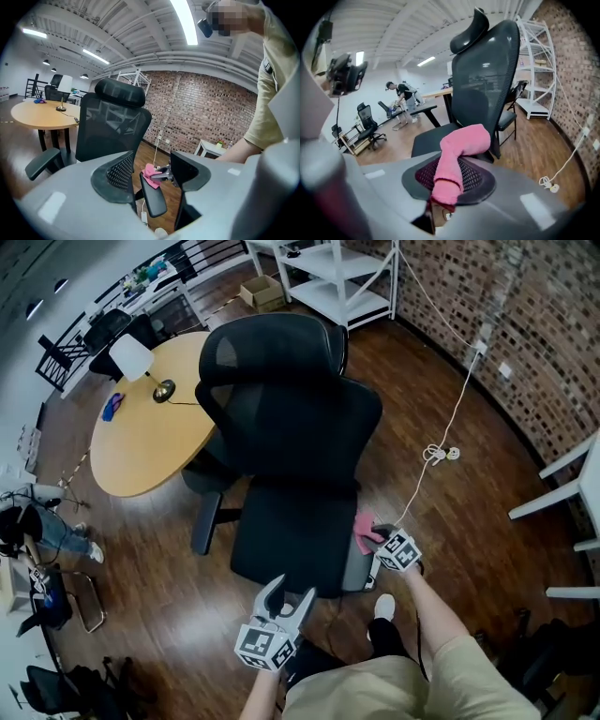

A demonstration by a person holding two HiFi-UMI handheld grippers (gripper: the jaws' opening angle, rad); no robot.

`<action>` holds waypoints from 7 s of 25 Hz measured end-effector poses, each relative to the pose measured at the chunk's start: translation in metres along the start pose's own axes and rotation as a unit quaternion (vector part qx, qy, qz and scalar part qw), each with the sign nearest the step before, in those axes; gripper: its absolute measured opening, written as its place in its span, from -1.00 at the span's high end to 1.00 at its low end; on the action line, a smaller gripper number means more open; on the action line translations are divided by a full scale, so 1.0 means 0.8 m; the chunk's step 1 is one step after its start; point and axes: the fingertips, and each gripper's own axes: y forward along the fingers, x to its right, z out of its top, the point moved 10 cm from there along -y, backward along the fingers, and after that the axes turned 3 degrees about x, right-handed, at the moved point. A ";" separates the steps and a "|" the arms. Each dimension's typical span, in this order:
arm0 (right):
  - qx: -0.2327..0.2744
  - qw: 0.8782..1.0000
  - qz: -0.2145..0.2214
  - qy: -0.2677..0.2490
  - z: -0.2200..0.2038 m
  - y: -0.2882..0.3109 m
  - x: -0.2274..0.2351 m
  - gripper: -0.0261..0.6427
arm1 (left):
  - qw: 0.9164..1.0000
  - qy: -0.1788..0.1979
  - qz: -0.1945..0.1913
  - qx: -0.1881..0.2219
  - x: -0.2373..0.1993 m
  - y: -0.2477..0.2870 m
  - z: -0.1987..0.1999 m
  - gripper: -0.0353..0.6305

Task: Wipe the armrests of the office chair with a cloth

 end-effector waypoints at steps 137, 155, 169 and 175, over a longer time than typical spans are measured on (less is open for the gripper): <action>0.209 0.801 0.052 0.558 -0.296 0.175 0.066 0.76 | 0.979 0.083 -0.112 -0.148 -0.041 0.326 -0.126 -0.43; 0.331 0.783 0.172 0.497 -0.211 0.056 -0.051 0.75 | 0.972 0.065 -0.156 -0.163 -0.011 0.333 -0.119 -0.21; 0.284 0.793 0.147 0.519 -0.232 0.073 -0.045 0.74 | 0.975 0.042 -0.143 -0.164 -0.029 0.321 -0.130 -0.18; 0.288 0.784 0.159 0.526 -0.242 0.077 -0.040 0.74 | 0.978 0.031 -0.130 -0.161 -0.048 0.314 -0.134 -0.17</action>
